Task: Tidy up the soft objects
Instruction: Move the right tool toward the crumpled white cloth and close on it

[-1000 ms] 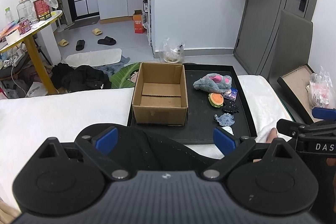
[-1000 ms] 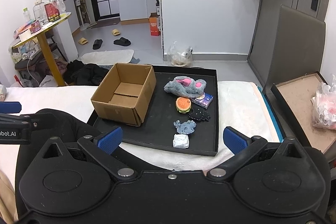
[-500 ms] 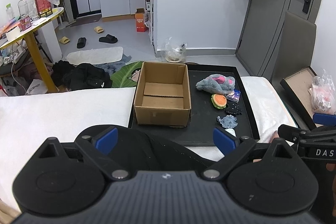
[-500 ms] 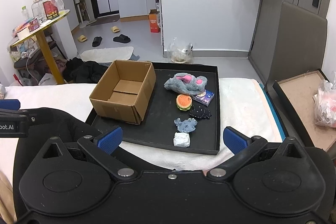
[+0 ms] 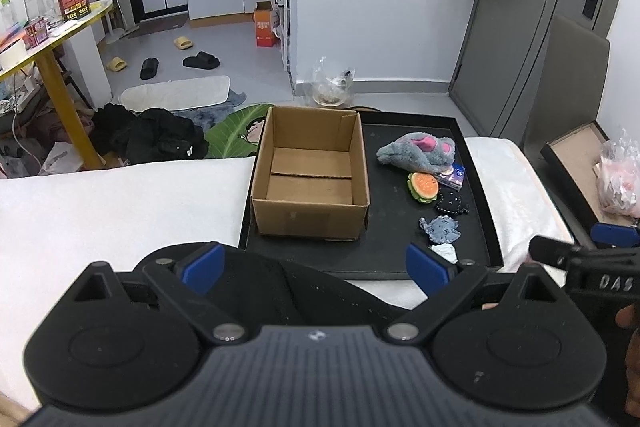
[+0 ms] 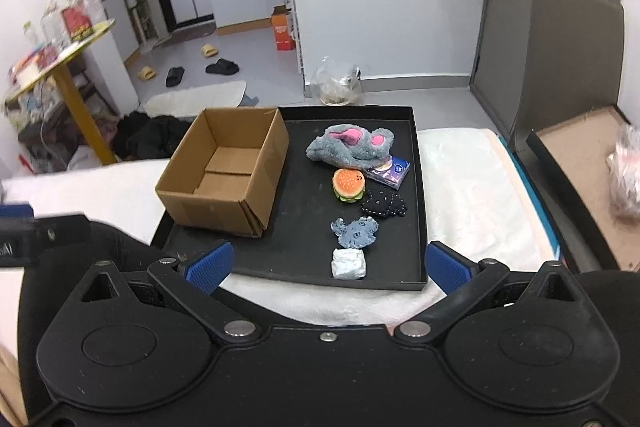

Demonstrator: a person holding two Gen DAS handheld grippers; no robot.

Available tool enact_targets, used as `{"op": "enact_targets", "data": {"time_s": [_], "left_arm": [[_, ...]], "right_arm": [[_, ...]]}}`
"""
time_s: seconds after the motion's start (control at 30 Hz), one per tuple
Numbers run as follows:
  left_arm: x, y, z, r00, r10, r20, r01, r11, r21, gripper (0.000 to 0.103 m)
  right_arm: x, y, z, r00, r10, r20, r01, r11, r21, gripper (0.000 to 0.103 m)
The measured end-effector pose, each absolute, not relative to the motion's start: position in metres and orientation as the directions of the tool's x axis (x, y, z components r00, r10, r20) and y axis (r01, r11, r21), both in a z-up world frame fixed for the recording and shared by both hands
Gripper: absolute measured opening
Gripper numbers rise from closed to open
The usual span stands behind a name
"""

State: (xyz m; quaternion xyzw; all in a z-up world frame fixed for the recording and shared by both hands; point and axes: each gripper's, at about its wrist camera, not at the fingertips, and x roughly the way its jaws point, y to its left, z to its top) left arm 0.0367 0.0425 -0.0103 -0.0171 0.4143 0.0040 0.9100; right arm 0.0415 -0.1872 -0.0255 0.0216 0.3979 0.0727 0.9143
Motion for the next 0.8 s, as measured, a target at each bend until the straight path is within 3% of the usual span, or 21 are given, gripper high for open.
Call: {"op": "enact_targets", "data": {"time_s": [0.8], "left_arm": [[0.099, 0.090, -0.058, 0.611, 0.027, -0.791, -0.159, 0.983, -0.088, 0.096]], "right_arm": [[0.094, -0.175, -0.083, 0.589, 0.157, -0.793, -0.122, 0.987, 0.105, 0.103]]}}
